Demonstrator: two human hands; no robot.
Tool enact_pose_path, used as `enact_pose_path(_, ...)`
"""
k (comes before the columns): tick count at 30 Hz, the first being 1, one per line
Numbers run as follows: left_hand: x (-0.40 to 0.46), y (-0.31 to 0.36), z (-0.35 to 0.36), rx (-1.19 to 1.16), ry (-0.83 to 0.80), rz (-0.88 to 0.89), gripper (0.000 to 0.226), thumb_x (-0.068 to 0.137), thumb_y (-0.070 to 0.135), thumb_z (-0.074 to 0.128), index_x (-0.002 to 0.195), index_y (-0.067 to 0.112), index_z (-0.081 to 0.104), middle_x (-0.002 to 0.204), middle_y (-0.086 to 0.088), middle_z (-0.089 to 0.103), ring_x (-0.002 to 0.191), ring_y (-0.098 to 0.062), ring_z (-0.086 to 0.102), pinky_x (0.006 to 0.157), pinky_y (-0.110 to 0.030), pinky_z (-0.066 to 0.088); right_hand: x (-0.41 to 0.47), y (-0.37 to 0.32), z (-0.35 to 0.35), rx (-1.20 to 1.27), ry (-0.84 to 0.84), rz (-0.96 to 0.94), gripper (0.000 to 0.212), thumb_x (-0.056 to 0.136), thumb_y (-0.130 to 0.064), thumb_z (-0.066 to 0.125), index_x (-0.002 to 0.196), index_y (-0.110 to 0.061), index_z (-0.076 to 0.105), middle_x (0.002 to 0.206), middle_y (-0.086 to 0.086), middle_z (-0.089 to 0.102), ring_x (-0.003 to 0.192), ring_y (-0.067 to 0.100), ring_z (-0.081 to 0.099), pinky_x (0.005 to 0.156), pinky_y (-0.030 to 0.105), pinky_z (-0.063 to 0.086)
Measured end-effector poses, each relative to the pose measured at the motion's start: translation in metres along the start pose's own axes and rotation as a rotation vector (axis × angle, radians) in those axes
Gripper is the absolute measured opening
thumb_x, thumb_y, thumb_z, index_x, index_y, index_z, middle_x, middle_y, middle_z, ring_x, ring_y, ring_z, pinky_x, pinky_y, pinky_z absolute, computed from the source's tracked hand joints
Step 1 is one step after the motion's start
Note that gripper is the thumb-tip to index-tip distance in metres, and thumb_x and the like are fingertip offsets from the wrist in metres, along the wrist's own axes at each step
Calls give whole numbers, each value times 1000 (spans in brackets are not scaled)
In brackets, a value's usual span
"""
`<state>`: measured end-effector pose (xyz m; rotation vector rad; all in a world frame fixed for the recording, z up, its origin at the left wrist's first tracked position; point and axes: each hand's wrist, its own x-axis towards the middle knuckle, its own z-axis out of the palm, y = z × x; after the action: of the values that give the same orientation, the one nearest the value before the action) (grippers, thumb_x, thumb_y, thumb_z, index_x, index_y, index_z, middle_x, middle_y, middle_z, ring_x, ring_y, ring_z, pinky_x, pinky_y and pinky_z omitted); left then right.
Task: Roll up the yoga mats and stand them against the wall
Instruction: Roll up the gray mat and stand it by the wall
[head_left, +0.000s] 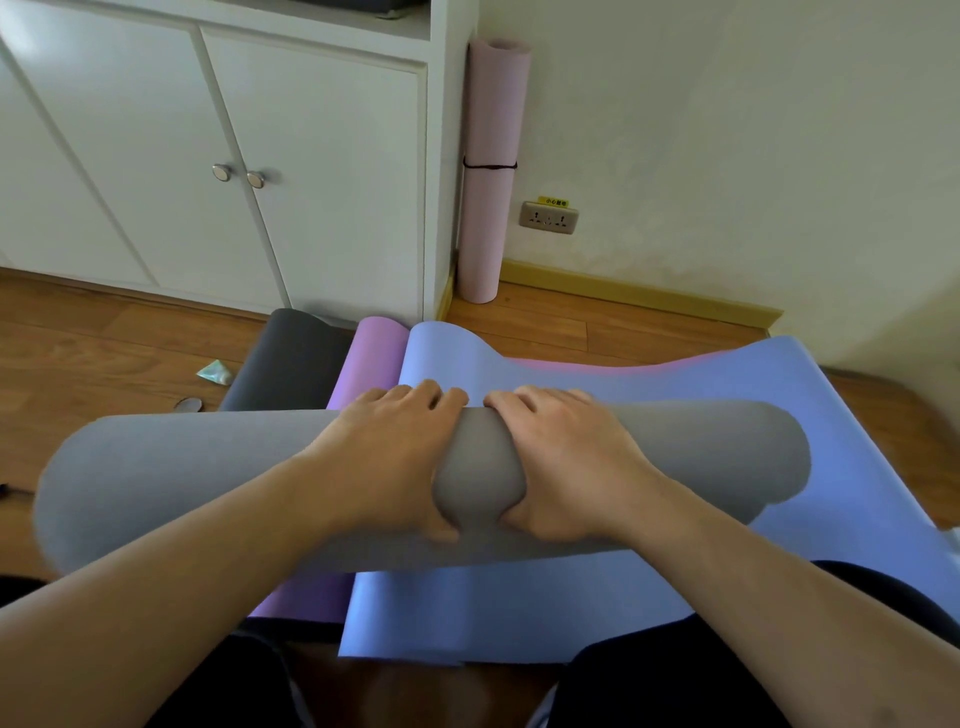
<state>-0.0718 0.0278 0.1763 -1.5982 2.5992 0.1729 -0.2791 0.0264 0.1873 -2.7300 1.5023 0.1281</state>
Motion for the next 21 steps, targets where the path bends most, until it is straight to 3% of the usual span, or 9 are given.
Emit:
enact_pose_path(2, 0, 7, 7, 70, 42, -8, 106, 51, 84, 69, 135, 27, 41, 118, 6, 52, 105, -19, 57, 92, -40, 51, 0, 3, -2, 44, -3, 26, 83, 61, -65, 78, 130, -32, 47, 118, -9, 62, 106, 20, 63, 93, 42, 51)
enact_pose_path(4, 4, 13, 11, 112, 74, -39, 98, 55, 78, 74, 130, 24, 42, 115, 4, 53, 103, -21, 58, 91, -40, 51, 0, 5, 0, 43, -11, 39, 89, 62, -65, 78, 137, -31, 45, 124, -8, 61, 112, 21, 62, 97, 42, 50)
enact_pose_path(8, 6, 7, 3, 21, 69, -18, 81, 58, 74, 75, 116, 27, 43, 103, 10, 53, 93, -18, 59, 82, -37, 50, -5, 2, -1, -18, -33, 14, 122, 66, -67, 81, 162, -23, 18, 149, 3, 43, 137, 27, 44, 119, 41, 36)
enact_pose_path(10, 5, 2, -2, -51, 25, -22, 81, 56, 75, 76, 115, 31, 43, 102, 13, 53, 91, -15, 58, 77, -35, 47, -6, -1, 0, -59, -49, 19, 133, 60, -71, 85, 162, -21, 15, 148, 6, 41, 135, 28, 44, 117, 42, 37)
enact_pose_path(15, 4, 1, 1, -37, -3, 4, 92, 54, 78, 75, 127, 32, 44, 113, 12, 54, 102, -16, 57, 93, -38, 51, 2, -4, 3, -29, -22, 19, 95, 60, -68, 82, 136, -27, 42, 121, -1, 58, 109, 25, 61, 93, 44, 52)
enact_pose_path(18, 5, 8, 13, 86, 65, 59, 109, 50, 78, 72, 140, 25, 41, 119, 6, 51, 106, -21, 55, 95, -41, 49, 3, 2, -2, 55, -36, 49, 92, 57, -74, 79, 132, -32, 45, 117, -7, 62, 105, 21, 64, 86, 41, 54)
enact_pose_path(21, 9, 15, 21, 138, 88, 50, 100, 55, 73, 75, 136, 22, 46, 114, 4, 54, 100, -22, 57, 90, -40, 49, 0, 3, 3, 82, -55, 39, 96, 60, -75, 78, 139, -33, 41, 122, -6, 60, 112, 22, 60, 92, 39, 50)
